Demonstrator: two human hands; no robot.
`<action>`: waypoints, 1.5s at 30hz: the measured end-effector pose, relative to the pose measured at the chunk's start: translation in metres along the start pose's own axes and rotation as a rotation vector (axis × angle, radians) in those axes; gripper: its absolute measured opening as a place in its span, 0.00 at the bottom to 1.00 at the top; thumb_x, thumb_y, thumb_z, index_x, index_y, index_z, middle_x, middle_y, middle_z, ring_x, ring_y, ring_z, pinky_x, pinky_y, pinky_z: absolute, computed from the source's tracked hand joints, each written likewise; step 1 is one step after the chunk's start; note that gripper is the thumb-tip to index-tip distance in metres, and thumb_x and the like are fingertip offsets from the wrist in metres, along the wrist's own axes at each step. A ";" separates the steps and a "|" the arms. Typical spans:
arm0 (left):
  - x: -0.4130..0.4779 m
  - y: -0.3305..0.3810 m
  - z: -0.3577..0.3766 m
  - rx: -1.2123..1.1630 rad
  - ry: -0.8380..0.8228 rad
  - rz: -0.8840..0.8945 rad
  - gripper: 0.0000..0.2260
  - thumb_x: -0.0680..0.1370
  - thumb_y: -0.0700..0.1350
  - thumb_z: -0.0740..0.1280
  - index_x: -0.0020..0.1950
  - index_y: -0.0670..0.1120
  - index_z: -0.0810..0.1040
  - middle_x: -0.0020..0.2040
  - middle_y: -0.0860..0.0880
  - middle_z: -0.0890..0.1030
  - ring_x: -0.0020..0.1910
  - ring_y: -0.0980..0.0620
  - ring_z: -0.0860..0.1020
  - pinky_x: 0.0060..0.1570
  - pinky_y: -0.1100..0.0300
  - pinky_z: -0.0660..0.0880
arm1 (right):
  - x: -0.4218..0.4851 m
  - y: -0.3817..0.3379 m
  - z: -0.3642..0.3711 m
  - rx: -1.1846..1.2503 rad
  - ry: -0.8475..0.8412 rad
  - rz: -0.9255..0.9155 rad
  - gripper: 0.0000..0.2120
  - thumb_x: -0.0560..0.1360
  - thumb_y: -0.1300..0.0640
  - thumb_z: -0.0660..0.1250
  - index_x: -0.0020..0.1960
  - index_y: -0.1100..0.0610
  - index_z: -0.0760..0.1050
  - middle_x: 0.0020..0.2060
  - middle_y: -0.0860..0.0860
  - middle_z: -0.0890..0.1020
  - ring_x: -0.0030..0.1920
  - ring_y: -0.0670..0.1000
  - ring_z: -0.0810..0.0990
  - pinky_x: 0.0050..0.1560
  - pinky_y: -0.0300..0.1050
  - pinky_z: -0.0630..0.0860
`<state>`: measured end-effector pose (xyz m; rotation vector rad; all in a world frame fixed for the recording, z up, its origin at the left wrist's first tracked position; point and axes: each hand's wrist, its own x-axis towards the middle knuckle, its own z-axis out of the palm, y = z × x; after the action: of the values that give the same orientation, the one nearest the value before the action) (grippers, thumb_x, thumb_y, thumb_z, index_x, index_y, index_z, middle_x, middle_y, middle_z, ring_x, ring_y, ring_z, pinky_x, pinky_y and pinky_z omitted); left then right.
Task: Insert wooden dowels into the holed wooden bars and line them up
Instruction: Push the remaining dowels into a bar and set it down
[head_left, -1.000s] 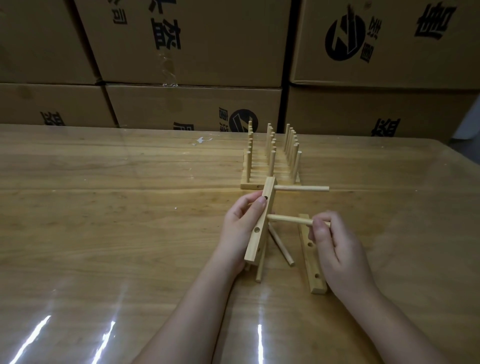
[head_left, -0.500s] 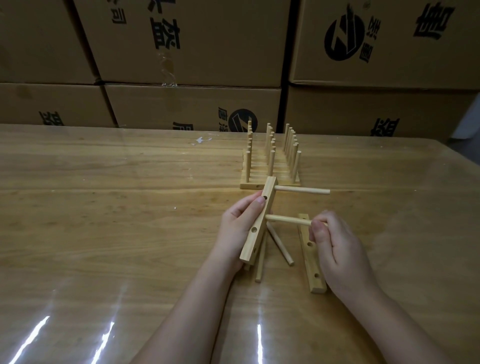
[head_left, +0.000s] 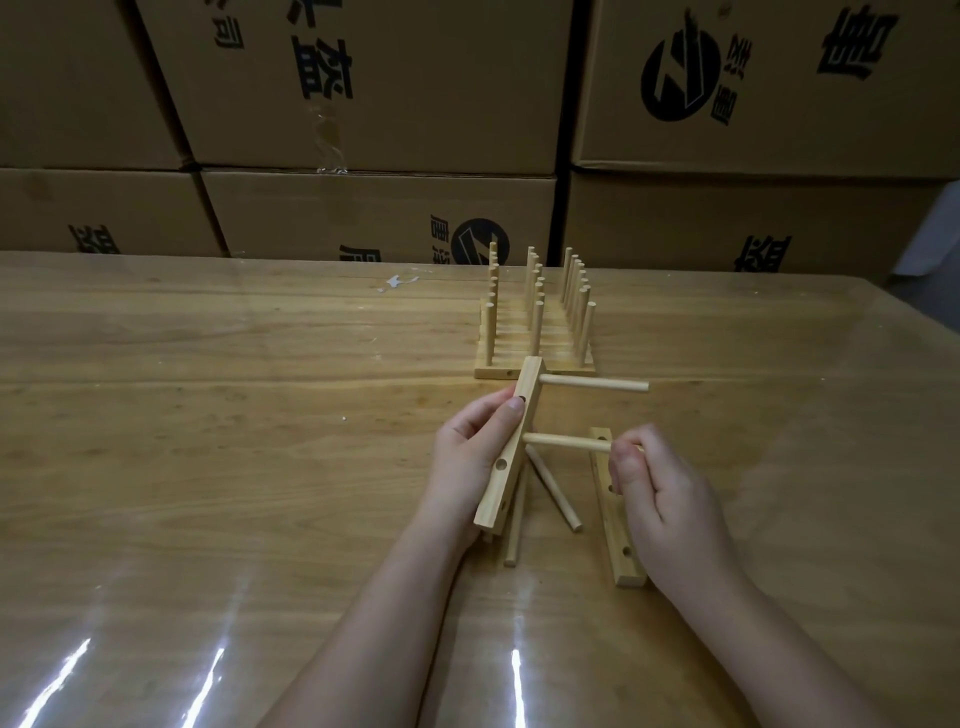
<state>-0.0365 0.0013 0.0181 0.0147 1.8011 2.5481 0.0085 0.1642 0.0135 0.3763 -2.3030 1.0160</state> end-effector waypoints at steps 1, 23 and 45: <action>0.000 0.000 0.000 0.002 0.007 0.000 0.06 0.76 0.44 0.69 0.48 0.53 0.84 0.44 0.51 0.86 0.43 0.57 0.83 0.38 0.68 0.76 | 0.000 0.000 0.000 0.007 -0.003 0.014 0.12 0.76 0.44 0.48 0.39 0.46 0.65 0.29 0.43 0.70 0.35 0.42 0.72 0.33 0.30 0.65; -0.003 -0.002 0.005 0.065 0.042 0.067 0.08 0.77 0.41 0.67 0.53 0.50 0.81 0.48 0.47 0.85 0.49 0.52 0.81 0.55 0.58 0.77 | -0.003 -0.002 0.002 0.201 -0.050 0.236 0.18 0.74 0.40 0.49 0.35 0.51 0.67 0.25 0.45 0.70 0.24 0.43 0.67 0.24 0.35 0.61; -0.003 -0.003 0.006 0.132 0.040 0.063 0.09 0.78 0.43 0.67 0.57 0.50 0.79 0.52 0.43 0.84 0.53 0.48 0.81 0.58 0.53 0.77 | -0.001 0.006 0.004 0.232 0.053 0.275 0.21 0.80 0.46 0.50 0.35 0.55 0.69 0.25 0.48 0.71 0.27 0.43 0.70 0.28 0.35 0.65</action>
<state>-0.0335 0.0079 0.0169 0.0232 2.0123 2.4828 0.0047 0.1657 0.0075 0.1218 -2.2361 1.4174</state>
